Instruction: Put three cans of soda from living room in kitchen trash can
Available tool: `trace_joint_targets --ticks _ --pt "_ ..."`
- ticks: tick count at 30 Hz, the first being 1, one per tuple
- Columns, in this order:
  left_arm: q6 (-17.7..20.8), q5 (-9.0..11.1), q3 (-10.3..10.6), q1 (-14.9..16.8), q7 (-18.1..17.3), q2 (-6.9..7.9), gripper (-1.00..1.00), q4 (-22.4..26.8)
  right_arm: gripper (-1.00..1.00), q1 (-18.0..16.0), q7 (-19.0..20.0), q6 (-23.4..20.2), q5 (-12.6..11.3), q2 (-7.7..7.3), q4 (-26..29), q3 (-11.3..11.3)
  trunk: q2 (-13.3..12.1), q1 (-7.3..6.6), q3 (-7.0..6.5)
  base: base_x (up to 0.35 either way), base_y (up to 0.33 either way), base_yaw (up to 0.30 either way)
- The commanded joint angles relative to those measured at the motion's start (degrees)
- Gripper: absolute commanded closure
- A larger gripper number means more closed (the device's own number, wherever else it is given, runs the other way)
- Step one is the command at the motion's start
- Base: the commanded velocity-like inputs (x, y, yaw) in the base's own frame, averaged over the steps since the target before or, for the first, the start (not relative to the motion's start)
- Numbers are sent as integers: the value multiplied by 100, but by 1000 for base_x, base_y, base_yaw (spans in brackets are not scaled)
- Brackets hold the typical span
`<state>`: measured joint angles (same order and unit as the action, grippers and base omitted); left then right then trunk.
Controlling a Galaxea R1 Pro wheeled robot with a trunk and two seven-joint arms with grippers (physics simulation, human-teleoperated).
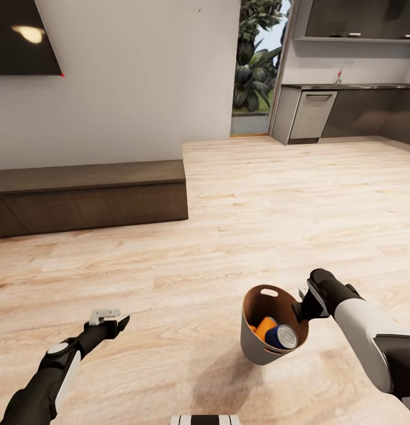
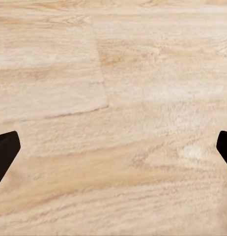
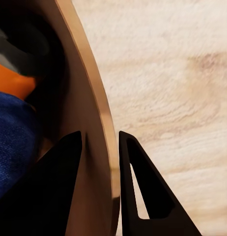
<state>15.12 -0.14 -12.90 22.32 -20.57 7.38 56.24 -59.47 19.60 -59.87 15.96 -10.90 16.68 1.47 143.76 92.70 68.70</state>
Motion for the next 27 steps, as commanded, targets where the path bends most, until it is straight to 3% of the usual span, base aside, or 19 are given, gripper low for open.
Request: trace_joint_targets --ticks 1,13,20,27 --pt "-3 2 2 0 0 0 -100 -38 100 -3 0 -13 -105 3 -6 -17 0 -1 -1 0 0 0" --pt "-9 11 5 0 0 0 -100 -101 100 -3 -1 -13 85 46 -23 118 0 -1 -1 0 0 0" --pt "-9 6 7 0 0 0 -100 -104 100 -3 -1 -13 119 58 -24 140 10 17 154 0 0 0" --pt "-9 6 7 0 0 0 -100 -104 100 -3 0 -13 126 61 -24 143 10 17 154 0 0 0"
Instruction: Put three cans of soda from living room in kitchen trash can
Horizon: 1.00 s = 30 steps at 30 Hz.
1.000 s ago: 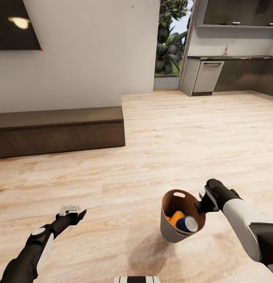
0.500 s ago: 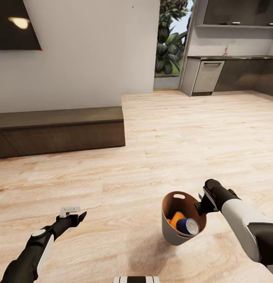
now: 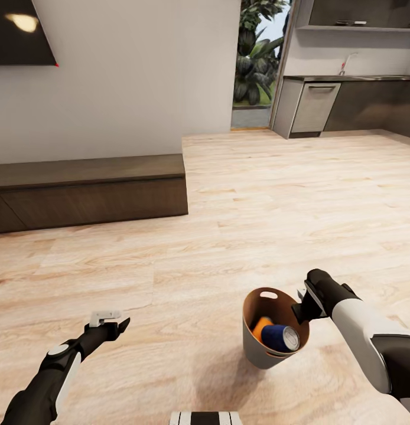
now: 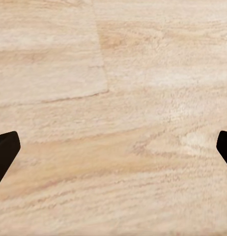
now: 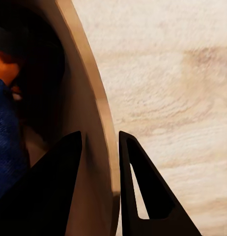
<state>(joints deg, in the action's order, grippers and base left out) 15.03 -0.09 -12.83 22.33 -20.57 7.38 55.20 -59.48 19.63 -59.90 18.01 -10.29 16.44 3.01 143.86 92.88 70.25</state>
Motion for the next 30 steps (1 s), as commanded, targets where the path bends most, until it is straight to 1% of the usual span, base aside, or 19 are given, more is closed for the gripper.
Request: trace_joint_targets --ticks 1,2,9,30 --pt "-34 -5 0 0 0 0 -100 -6 100 -2 -3 -10 -79 4 -1 -11 0 -1 0 0 0 0" --pt "-56 -6 0 0 0 0 -100 -12 100 -2 -3 -10 -79 5 -1 -11 0 -1 0 0 0 0" --pt "-148 -13 0 0 0 0 -100 -113 100 -2 -3 -10 -79 2 -1 -6 10 18 155 0 0 0" --pt "-176 -9 0 0 0 0 -100 -158 100 -2 -3 -10 -79 1 7 -2 10 18 155 0 0 0"
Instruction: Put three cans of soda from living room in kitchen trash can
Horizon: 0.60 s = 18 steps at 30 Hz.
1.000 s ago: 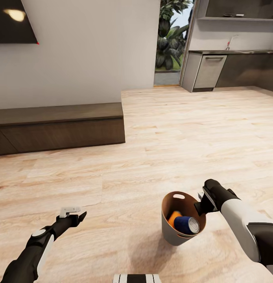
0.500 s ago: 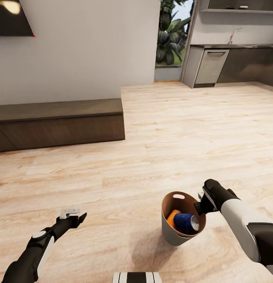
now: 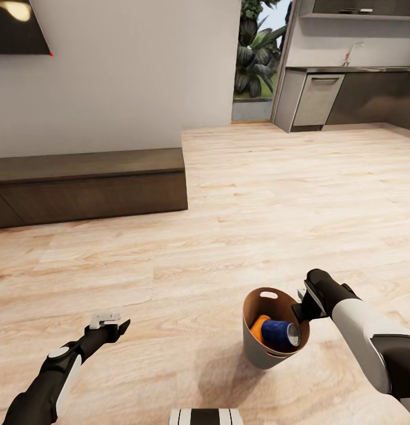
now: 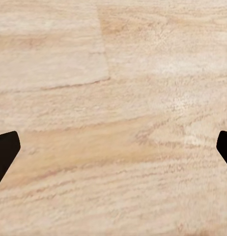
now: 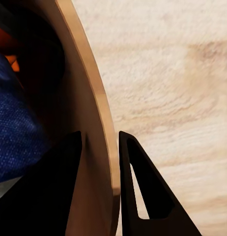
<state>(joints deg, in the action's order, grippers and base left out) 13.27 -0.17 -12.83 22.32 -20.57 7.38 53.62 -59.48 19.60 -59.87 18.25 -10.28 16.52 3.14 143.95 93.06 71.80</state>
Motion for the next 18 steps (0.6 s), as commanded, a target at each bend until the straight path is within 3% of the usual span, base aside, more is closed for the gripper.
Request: trace_joint_targets --ticks 1,7,18 --pt "0 0 0 0 0 0 -100 0 100 -2 0 -13 -103 0 -1 -15 0 -1 0 0 0 0" --pt "0 -4 0 0 0 0 -100 -6 100 -2 0 -13 -103 0 0 -15 6 10 88 0 0 0" --pt "0 -3 0 0 0 0 -100 -9 100 -2 0 -13 -103 0 0 -15 7 12 110 0 0 0"
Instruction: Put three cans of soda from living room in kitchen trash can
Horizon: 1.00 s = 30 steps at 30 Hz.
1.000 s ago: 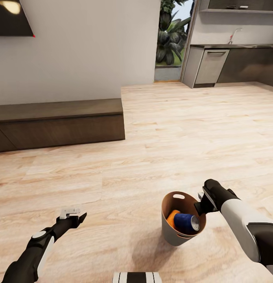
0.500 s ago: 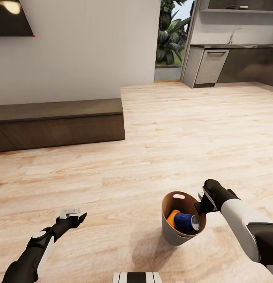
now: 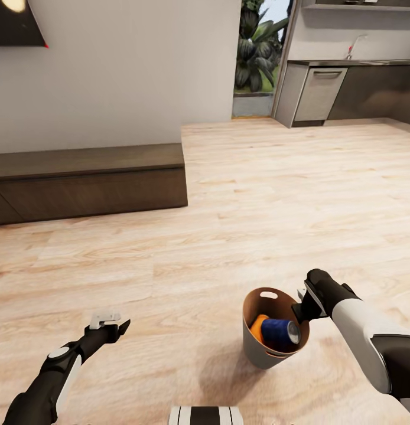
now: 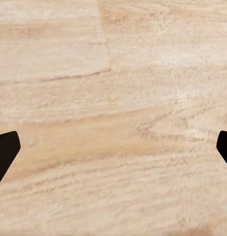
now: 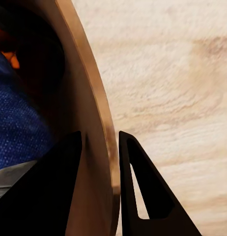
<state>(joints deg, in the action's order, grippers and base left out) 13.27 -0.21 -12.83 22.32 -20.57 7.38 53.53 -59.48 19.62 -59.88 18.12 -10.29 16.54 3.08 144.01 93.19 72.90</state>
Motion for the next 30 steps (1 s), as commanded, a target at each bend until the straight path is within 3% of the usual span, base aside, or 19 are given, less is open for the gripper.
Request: trace_joint_targets --ticks 1,4,16,26,30 --pt "0 1 0 0 0 0 -100 0 100 -3 -2 -12 -89 1 -2 -9 2 1 22 0 0 0" --pt "0 -2 0 0 0 0 -100 0 100 -3 -2 -12 -89 1 -2 -9 6 9 89 0 0 0" --pt "-2 3 0 0 -4 0 -100 0 100 -3 -2 -12 -89 1 -2 -9 6 9 89 0 0 0" --pt "-33 -4 0 0 0 0 -100 0 100 -3 -2 -12 -89 4 -2 -9 19 35 310 0 0 0" --pt "-35 -1 0 0 0 0 -100 0 100 -3 -2 -12 -86 8 -2 -7 19 35 310 0 0 0"
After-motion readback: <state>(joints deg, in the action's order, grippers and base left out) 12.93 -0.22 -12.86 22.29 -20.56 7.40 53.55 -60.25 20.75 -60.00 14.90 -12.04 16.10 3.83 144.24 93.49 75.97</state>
